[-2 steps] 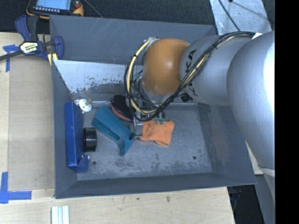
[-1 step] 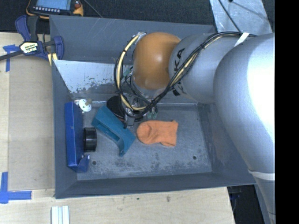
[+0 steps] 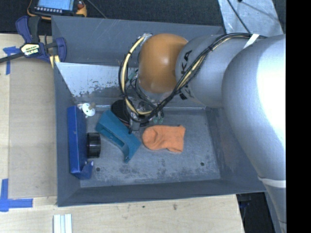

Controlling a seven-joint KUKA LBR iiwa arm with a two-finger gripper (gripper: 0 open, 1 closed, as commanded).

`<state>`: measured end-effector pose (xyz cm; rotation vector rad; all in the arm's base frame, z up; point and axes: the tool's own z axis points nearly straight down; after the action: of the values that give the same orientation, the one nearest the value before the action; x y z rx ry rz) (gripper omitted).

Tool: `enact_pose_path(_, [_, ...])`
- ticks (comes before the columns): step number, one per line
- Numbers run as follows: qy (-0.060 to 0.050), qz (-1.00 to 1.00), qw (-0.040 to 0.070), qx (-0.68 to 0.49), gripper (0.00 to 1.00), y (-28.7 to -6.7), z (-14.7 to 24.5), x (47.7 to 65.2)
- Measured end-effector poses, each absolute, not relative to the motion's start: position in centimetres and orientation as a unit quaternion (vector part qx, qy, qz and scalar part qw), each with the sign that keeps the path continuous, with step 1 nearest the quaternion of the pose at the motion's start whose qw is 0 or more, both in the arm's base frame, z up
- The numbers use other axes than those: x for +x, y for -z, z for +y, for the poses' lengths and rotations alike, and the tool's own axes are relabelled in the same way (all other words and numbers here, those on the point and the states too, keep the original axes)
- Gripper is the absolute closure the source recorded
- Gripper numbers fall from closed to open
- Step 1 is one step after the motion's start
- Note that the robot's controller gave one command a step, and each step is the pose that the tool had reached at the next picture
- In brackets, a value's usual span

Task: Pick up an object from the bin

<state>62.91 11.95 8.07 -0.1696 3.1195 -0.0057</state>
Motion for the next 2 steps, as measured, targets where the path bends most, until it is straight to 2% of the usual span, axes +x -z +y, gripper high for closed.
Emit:
enact_pose_path(1, [0.001,0.998,-0.001,-0.059,1.00,-11.6,11.9,61.4])
enact_pose_path(2, [0.000,0.998,0.000,-0.059,1.00,-17.2,11.5,61.6])
